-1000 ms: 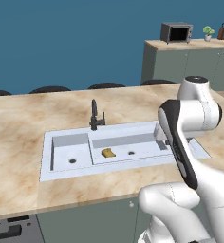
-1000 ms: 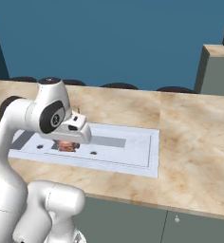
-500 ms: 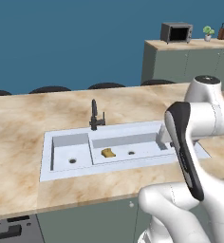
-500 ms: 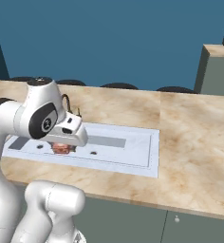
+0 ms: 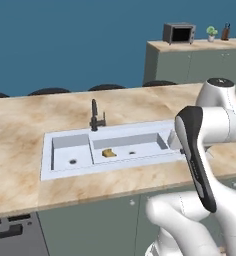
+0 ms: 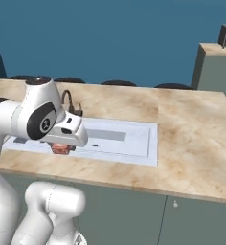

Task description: Pick up the bar soap and sponge from the sink, and place them back in the cabinet, and close the cabinet doors.

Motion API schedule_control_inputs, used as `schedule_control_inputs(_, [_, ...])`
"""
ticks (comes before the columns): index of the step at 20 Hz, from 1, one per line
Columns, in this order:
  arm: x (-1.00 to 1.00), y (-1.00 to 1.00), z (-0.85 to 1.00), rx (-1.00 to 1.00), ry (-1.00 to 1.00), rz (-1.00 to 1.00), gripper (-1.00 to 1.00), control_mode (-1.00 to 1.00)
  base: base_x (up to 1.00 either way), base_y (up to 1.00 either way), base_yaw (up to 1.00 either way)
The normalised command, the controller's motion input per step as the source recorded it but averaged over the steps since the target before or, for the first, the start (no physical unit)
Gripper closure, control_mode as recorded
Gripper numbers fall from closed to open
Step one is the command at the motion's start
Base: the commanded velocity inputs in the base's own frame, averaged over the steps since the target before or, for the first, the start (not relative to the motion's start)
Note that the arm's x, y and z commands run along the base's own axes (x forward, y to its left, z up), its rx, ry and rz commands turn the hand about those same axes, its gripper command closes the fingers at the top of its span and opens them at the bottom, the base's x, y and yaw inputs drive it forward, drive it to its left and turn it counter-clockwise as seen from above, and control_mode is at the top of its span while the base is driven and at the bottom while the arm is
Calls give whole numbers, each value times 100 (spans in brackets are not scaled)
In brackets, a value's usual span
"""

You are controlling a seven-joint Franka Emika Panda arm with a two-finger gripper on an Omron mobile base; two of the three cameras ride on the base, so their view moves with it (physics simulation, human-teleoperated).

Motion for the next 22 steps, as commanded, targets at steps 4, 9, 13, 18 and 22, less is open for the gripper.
schedule_control_inputs(4, [0,0,0,0,0,0,100,100,-74,-23,-26])
schedule_control_inputs(9, [0,0,0,0,0,0,100,100,-57,-7,-50])
schedule_control_inputs(13, [0,0,0,0,0,0,100,100,-33,-4,-59])
schedule_control_inputs(18, [0,0,0,0,0,0,100,100,-11,-1,-63])
schedule_control_inputs(22, [0,0,0,0,0,0,100,100,0,0,-64])
